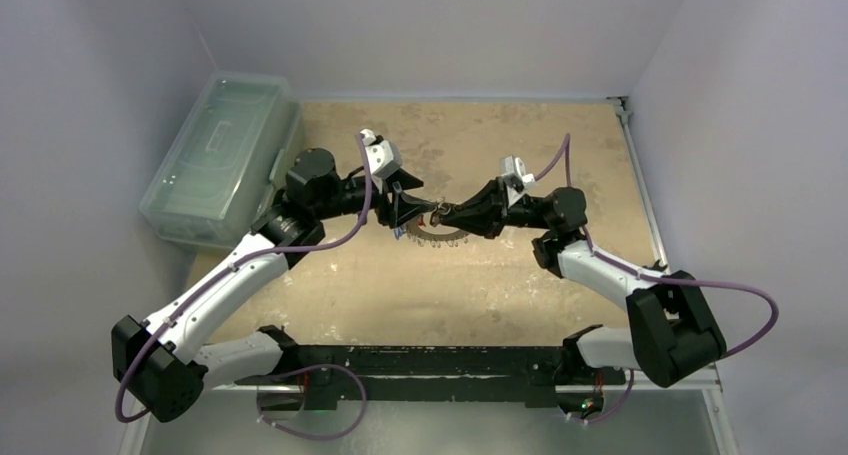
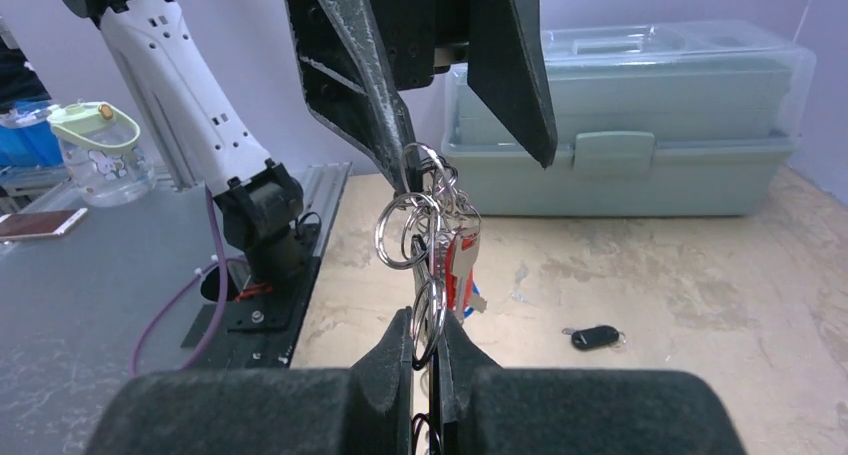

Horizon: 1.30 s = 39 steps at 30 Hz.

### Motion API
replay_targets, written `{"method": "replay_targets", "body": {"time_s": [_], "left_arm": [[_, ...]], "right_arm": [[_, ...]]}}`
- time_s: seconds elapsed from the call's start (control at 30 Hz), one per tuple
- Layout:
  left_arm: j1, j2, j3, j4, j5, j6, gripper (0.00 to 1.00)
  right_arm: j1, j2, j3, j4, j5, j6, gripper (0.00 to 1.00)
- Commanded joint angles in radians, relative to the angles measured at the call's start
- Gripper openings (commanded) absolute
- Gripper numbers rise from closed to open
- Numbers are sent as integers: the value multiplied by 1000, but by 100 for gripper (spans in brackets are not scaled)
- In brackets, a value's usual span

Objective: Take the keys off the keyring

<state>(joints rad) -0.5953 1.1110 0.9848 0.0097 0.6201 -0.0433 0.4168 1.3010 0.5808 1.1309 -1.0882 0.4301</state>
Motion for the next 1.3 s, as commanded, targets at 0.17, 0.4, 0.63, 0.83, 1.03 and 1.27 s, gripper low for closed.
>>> {"method": "replay_targets", "body": {"time_s": [0.17,0.4,0.63,0.83,1.03,1.27], "left_arm": [[-36,-10,12,119,14,-19,49],[-45,-35,24,101,13,14,50],[-112,-28,25,94,0,39,50],[-125,-8,32,94,-11,33,32],[-128,9,49,55,-4,26,6],[-132,28,56,17,-18,19,6]], "right_arm": [[-5,-13,-10,129,4,59,0],[-4,-4,-18,130,7,56,0],[-4,-1,-22,140,17,63,0],[-5,-5,-27,144,19,57,0],[-4,-6,-27,147,14,56,0],[-5,-9,-27,148,16,55,0]]}}
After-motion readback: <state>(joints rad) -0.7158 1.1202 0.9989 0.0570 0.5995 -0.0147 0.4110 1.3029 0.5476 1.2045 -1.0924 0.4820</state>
